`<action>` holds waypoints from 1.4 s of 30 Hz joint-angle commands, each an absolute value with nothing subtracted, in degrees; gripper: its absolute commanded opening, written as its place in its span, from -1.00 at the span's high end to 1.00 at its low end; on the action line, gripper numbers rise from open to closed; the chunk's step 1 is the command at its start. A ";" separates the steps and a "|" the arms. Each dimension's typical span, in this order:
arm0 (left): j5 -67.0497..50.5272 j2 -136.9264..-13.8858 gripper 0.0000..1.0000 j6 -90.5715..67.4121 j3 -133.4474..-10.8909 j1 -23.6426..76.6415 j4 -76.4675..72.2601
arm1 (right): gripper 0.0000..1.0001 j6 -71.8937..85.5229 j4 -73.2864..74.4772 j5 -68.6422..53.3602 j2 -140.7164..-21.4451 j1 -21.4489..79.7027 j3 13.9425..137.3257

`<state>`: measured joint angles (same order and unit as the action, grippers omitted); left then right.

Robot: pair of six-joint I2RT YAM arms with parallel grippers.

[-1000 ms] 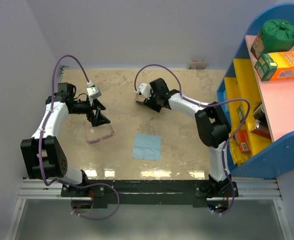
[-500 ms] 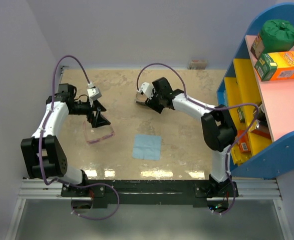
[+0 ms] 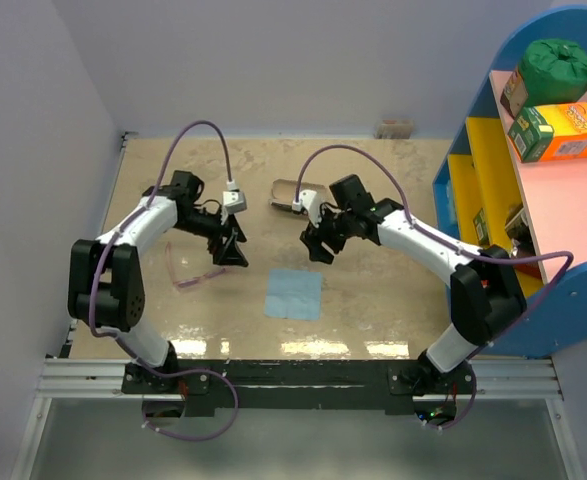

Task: Organize the sunglasses

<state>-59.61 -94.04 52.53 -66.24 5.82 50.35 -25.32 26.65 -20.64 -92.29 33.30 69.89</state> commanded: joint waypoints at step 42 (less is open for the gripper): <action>-49.49 -108.02 -0.17 37.97 -66.09 21.88 34.72 | 0.36 -22.06 26.72 -38.59 -109.16 28.30 63.90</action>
